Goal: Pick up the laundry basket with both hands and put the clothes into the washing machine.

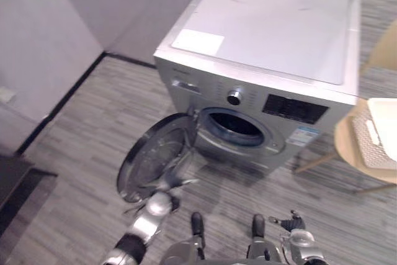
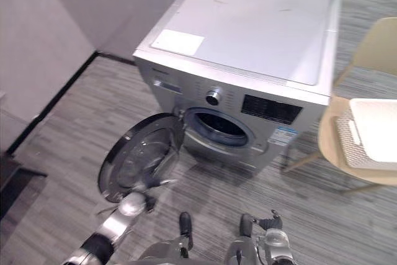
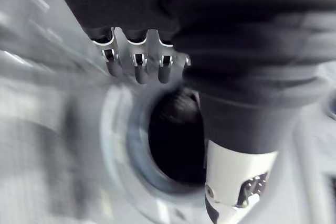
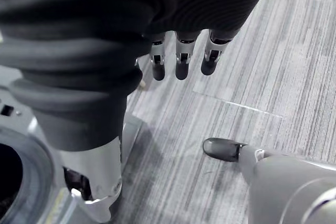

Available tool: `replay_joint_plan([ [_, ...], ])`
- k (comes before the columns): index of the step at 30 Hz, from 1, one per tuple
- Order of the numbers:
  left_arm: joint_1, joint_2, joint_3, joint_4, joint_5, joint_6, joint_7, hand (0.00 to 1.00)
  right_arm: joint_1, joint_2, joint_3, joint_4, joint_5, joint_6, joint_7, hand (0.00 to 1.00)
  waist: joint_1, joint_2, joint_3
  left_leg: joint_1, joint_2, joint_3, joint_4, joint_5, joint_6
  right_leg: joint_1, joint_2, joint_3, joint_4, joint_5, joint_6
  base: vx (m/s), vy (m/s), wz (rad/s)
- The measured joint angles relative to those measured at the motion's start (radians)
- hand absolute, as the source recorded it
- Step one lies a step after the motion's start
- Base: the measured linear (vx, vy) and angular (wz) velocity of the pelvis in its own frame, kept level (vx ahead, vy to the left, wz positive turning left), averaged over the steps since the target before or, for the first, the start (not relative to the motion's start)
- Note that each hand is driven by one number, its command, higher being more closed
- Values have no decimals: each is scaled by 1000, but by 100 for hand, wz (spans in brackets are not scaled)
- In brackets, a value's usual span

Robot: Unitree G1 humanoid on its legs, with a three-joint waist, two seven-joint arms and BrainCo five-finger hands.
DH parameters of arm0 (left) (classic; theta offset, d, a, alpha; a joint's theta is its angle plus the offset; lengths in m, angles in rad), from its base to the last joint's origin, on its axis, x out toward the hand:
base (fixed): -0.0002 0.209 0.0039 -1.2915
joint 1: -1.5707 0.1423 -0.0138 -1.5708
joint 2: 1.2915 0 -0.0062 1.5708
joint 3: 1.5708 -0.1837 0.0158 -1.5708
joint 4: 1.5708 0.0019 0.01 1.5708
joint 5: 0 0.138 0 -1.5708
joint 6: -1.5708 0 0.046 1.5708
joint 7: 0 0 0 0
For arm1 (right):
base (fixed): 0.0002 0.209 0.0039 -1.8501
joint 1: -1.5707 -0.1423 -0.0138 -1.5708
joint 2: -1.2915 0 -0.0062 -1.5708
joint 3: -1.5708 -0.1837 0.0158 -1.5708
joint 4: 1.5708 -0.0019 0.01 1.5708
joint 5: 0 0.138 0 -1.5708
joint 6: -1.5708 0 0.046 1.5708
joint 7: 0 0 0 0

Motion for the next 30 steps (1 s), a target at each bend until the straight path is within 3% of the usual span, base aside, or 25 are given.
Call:
replay_joint_plan([
  [3,7,66,8,-139,10,-7,-7,0,34,0,-16,0,13,1,1,0,1,18,-2,27,18,-3,0,0,1,31,21,-15,-1,-8,-8,167,-58,1],
  [6,53,136,121,-249,44,-13,-19,0,17,-5,-28,6,17,-2,5,0,1,28,-5,35,41,-27,1,0,1,51,44,-45,-2,-16,-22,112,-98,16],
  [11,138,188,346,-241,162,-6,17,0,-13,-29,-24,9,17,-10,26,0,12,36,-6,57,50,-49,1,-1,-8,99,52,-88,-16,-24,-32,27,-32,20],
  [15,196,212,530,-148,231,35,53,0,-15,-40,-14,9,16,-9,47,0,37,32,-5,36,52,-55,0,-1,-9,88,53,-94,-17,-26,-33,-63,-4,8],
  [19,246,245,712,-42,232,60,95,0,-4,-39,3,9,16,-6,50,0,63,10,-4,-7,57,-56,0,-3,-17,52,60,-93,-32,-30,-37,-42,-9,1],
  [21,254,270,745,2,233,67,100,0,-1,-39,4,9,16,-6,51,0,67,-2,-1,-11,59,-55,0,-3,-17,49,62,-93,-33,-30,-36,18,-7,-2],
  [25,204,384,768,175,263,100,95,0,2,-37,14,6,16,-7,60,0,86,-43,-11,-57,70,-52,1,6,-20,1,74,-90,-31,-23,-39,78,-23,-2],
  [27,167,417,768,255,276,105,91,0,0,-37,17,-1,16,-7,62,0,88,-52,-8,-67,73,-51,1,6,-20,-8,77,-89,-31,-22,-41,106,-26,-1],
  [30,39,486,752,395,284,102,69,0,-7,-35,30,-31,16,-8,62,0,115,-68,3,-116,84,-33,30,-1,-29,-52,83,-80,-24,-14,-53,47,-17,-9],
])
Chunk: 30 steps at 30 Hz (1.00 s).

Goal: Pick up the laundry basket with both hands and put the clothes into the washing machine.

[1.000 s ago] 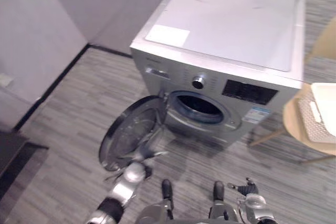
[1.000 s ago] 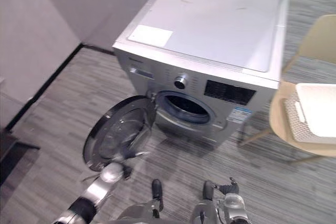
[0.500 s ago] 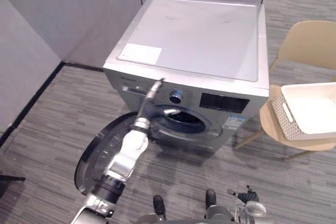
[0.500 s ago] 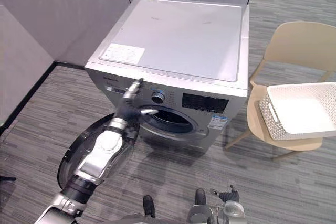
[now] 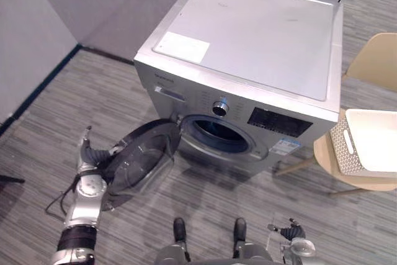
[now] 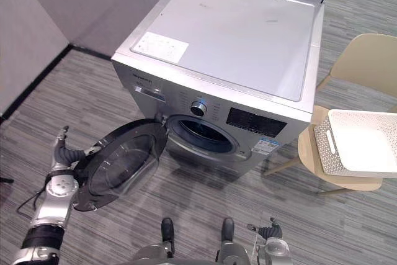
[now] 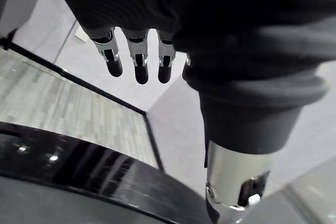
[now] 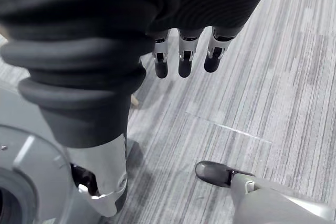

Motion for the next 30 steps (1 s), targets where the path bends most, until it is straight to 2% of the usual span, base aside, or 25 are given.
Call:
replay_joint_plan([
  [2,-111,56,-25,82,36,13,-16,0,-23,17,26,-29,1,-11,-1,0,2,-27,17,-63,18,15,51,-10,-9,-48,8,14,16,4,-6,-16,-30,-11],
  [6,-219,63,-58,130,79,22,-46,0,-31,41,59,-91,1,-18,-3,0,8,-55,47,-121,57,25,129,-46,-18,-86,28,29,28,19,-26,-70,-53,-14],
  [9,-263,54,-84,130,102,17,-78,0,-28,36,60,-92,1,-19,-3,0,23,-54,52,-146,75,36,183,-74,-20,-93,37,43,29,19,-26,-68,-49,-16],
  [14,-233,-14,-85,102,94,16,-79,0,-27,36,59,-92,1,-13,-2,0,30,-28,63,-155,76,37,214,-89,-17,-90,33,43,35,17,-27,-64,-18,-2],
  [18,-126,-101,-100,18,47,1,-79,0,-22,35,52,-87,0,-9,0,0,50,-19,61,-122,56,36,207,-90,-15,-66,21,42,49,1,-17,-7,17,6],
  [20,-27,-178,-131,5,18,-4,-80,0,-20,34,46,-74,-2,-8,0,0,51,-5,50,-91,39,32,191,-89,-14,-40,13,40,49,-8,-8,27,31,12],
  [21,4,-200,-141,5,12,-4,-82,0,-22,35,39,-70,-2,-7,0,0,51,-1,47,-83,34,32,183,-88,-13,-35,9,39,48,-9,-6,26,41,6],
  [23,125,-290,-195,-11,-35,-3,-90,0,-34,35,29,-49,-24,1,0,0,51,10,38,-67,17,32,164,-83,-4,-28,-4,41,47,-13,0,27,50,3],
  [26,225,-408,-286,-44,-105,-3,-124,0,-39,38,29,-40,-42,13,-1,0,48,11,38,-35,6,30,140,-73,3,-7,-10,41,46,-17,6,9,14,1],
  [29,240,-465,-353,-99,-170,-3,-130,0,-40,37,28,-40,-59,13,-5,0,44,17,38,-21,5,31,135,-70,3,3,-9,41,48,-17,6,-14,2,0],
  [30,218,-485,-381,-113,-186,-5,-128,0,-43,36,28,-41,-63,13,-14,0,32,25,43,-23,6,31,137,-66,3,-1,-9,43,52,-17,5,-75,7,-3],
])
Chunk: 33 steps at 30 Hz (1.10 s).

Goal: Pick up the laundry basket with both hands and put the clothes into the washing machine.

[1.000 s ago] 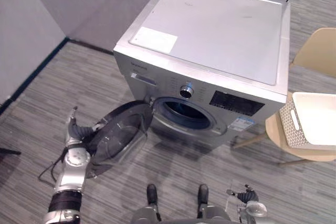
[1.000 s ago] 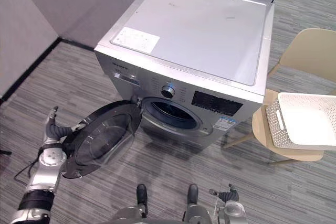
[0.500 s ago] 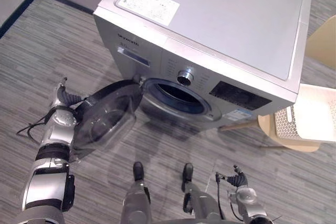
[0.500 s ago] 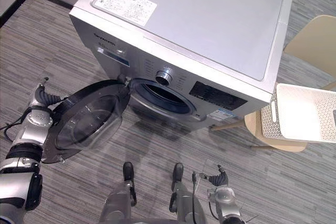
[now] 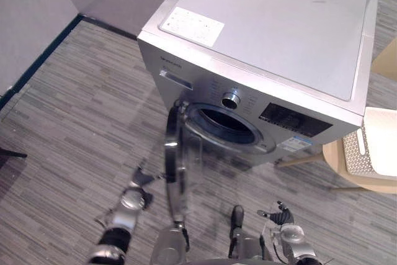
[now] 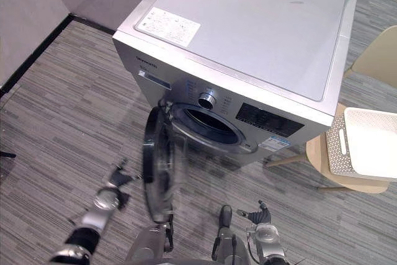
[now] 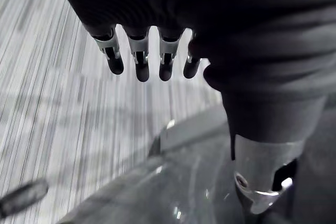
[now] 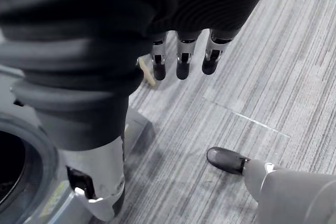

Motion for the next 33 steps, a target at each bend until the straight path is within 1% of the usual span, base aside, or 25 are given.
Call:
replay_joint_plan([
  [1,-42,-22,-27,1,-13,0,5,0,-12,0,1,0,0,0,-7,0,-17,9,6,-12,1,2,3,6,1,-23,0,3,15,0,-1,-94,8,-10],
  [2,-68,-27,-34,2,-14,0,6,0,-19,0,2,0,0,1,-8,0,-23,12,8,-23,2,7,5,8,1,-38,1,9,23,2,-3,-131,7,-27],
  [3,-143,-32,-52,6,-14,0,23,0,-29,1,7,-8,2,0,-9,0,-39,16,13,-51,8,24,7,15,3,-80,5,32,29,13,-9,-150,-7,-54],
  [4,-229,-29,-70,15,-13,-1,38,0,-29,2,15,-13,4,-3,-12,0,-38,8,24,-70,17,47,12,17,2,-112,13,61,26,28,-10,-153,-20,-63],
  [5,-278,-30,-77,32,-13,-2,45,0,-29,2,16,-13,5,-2,-14,0,-39,2,30,-77,22,62,14,17,2,-126,18,75,24,37,-12,-123,-27,-67],
  [6,-350,-31,-80,73,-15,11,68,0,-26,3,16,-15,7,0,-23,0,-43,-6,43,-79,29,82,13,17,1,-136,25,95,15,50,-13,-109,-43,-60],
  [7,-435,-13,-88,130,-13,12,81,0,-14,2,24,-35,9,1,-35,0,-54,-19,65,-81,37,109,14,17,-1,-145,32,117,-1,67,-16,-161,-77,-63],
  [8,-509,11,-92,154,-13,18,89,0,4,2,38,-72,11,0,-43,0,-71,-32,73,-104,51,138,14,14,-7,-174,37,135,-11,73,-14,-152,-89,-52],
  [9,-553,24,-95,160,-13,21,89,0,12,2,47,-92,14,-1,-48,0,-76,-40,77,-117,54,149,15,15,-8,-193,37,143,-11,79,-12,-153,-94,-45],
  [10,-672,63,-94,203,-14,51,94,0,27,3,59,-128,26,-4,-51,0,-91,-54,84,-149,61,173,15,19,-13,-233,38,160,-17,96,-10,-71,-50,-32],
  [12,-708,95,-100,262,-26,73,81,0,46,1,70,-142,30,-5,-58,0,-95,-54,86,-164,70,199,28,20,-16,-247,42,172,-34,116,-3,-42,-43,-30],
  [13,-712,106,-98,280,-26,74,82,0,58,4,75,-151,36,-5,-61,0,-92,-55,86,-171,78,207,40,19,-16,-249,47,180,-44,127,-8,-22,-59,-31],
  [15,-728,162,-98,305,-7,87,67,0,80,29,79,-198,46,-24,-71,0,-87,-55,86,-202,102,228,79,5,-20,-277,61,195,-44,144,-21,-9,-60,-29],
  [17,-743,207,-97,331,17,88,61,0,83,34,96,-216,49,-36,-72,0,-88,-56,87,-220,118,230,109,-6,-21,-285,70,197,-45,148,-25,-14,-51,-16],
  [20,-742,245,-78,332,38,86,61,0,90,37,114,-225,66,-50,-72,0,-78,-56,87,-224,130,228,120,-8,-22,-284,78,193,-44,150,-28,-8,-52,-2],
  [22,-731,249,-13,323,47,74,64,0,92,37,114,-228,66,-52,-71,0,-71,-56,87,-218,133,222,120,-5,-19,-273,80,182,-43,150,-32,8,-51,11],
  [24,-648,245,34,242,48,35,78,0,98,37,113,-226,66,-50,-71,0,-72,-54,86,-191,133,195,116,-2,-19,-233,80,157,-41,143,-40,42,-36,28],
  [25,-576,229,46,184,48,9,87,0,107,37,112,-225,66,-47,-71,0,-71,-52,85,-162,131,179,106,-1,-21,-192,79,134,-41,132,-45,56,-21,41],
  [26,-537,218,47,164,47,-3,87,0,112,38,111,-224,65,-44,-70,0,-68,-51,84,-144,128,165,97,0,-23,-170,78,120,-40,124,-46,77,-16,60],
  [27,-444,191,56,122,45,-20,88,0,119,38,107,-218,65,-41,-69,0,-62,-48,80,-108,122,142,84,5,-29,-124,75,89,-38,106,-47,102,-3,64],
  [28,-349,167,63,90,40,-26,89,0,118,39,97,-201,64,-38,-69,0,-53,-45,67,-76,120,135,70,6,-30,-88,72,66,-33,84,-44,101,2,62],
  [29,-299,154,63,87,34,-26,88,0,119,39,87,-197,64,-33,-69,0,-44,-42,55,-66,118,128,64,6,-30,-77,69,55,-26,74,-44,107,21,57],
  [31,-98,92,96,89,21,-21,83,0,113,36,32,-156,62,-19,-67,0,-13,-20,-4,-39,90,101,31,12,-27,-45,48,12,-1,32,-32,102,48,62],
  [33,-4,66,122,109,17,-19,82,0,108,32,7,-130,61,-11,-66,0,-1,-3,-18,-20,79,86,10,19,-22,-11,31,-25,9,7,-22,78,58,81],
])
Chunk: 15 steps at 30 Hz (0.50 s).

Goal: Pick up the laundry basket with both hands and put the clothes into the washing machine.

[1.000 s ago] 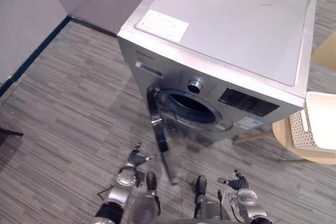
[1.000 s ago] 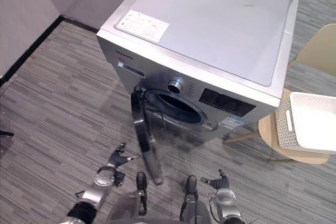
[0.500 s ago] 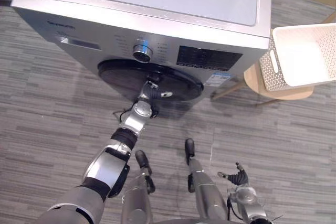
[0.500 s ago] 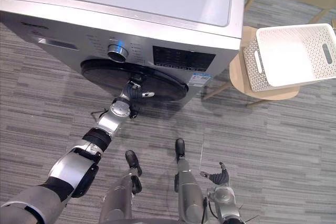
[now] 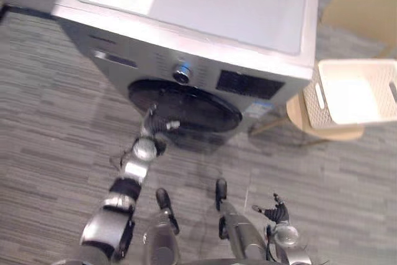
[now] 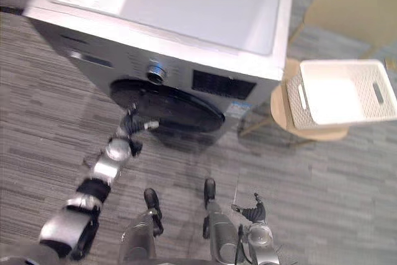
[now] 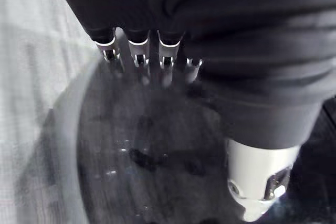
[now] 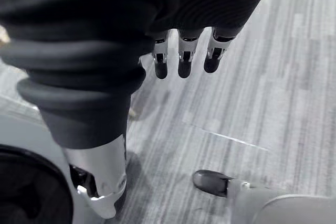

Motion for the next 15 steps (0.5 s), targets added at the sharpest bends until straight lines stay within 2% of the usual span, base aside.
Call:
replay_joint_plan([
  [1,65,-11,38,27,1,1,-1,0,-12,-3,-9,30,-6,8,5,0,3,16,-14,8,-11,4,-11,7,10,29,-19,-43,11,-24,11,82,64,109],
  [3,96,-12,70,56,1,2,-4,0,-24,-6,-18,54,-18,9,19,0,16,25,-21,8,-11,37,-13,13,20,44,-39,-86,30,-45,21,84,65,91],
  [4,104,-14,91,66,1,2,-9,0,-25,-7,-22,56,-19,9,21,0,24,26,-22,8,-8,85,-13,13,37,54,-55,-117,36,-53,28,112,99,117],
  [5,116,-19,124,76,2,1,-18,0,-25,-11,-24,57,-19,9,21,0,22,27,-30,6,7,205,-6,14,55,70,-84,-179,48,-67,41,111,103,122],
  [7,118,-21,158,108,2,1,-20,0,-29,-15,-27,62,-19,9,22,0,24,18,-40,1,-2,271,9,29,70,77,-117,-233,67,-80,56,150,123,112],
  [9,127,-17,214,138,2,1,-20,0,-39,-4,-42,67,-19,10,27,0,24,4,-46,2,-26,271,15,18,87,111,-142,-268,55,-83,59,115,128,73],
  [10,147,-9,256,150,3,1,-19,0,-53,9,-51,81,-20,10,34,0,25,-12,-56,12,-45,259,20,9,93,145,-154,-282,38,-83,60,81,87,37],
  [12,166,-6,281,155,3,1,-20,0,-60,15,-51,86,-25,11,40,0,27,-22,-62,23,-61,244,27,-8,96,172,-166,-295,31,-91,71,82,80,36],
  [14,179,-7,302,166,3,0,-21,0,-75,17,-50,104,-39,12,44,0,46,-32,-62,17,-74,227,69,-50,98,191,-181,-309,38,-117,87,64,99,28],
  [15,195,-16,320,171,3,0,-21,0,-89,15,-50,123,-45,13,45,0,54,-41,-60,3,-75,216,121,-100,102,193,-200,-314,68,-148,102,40,100,33],
])
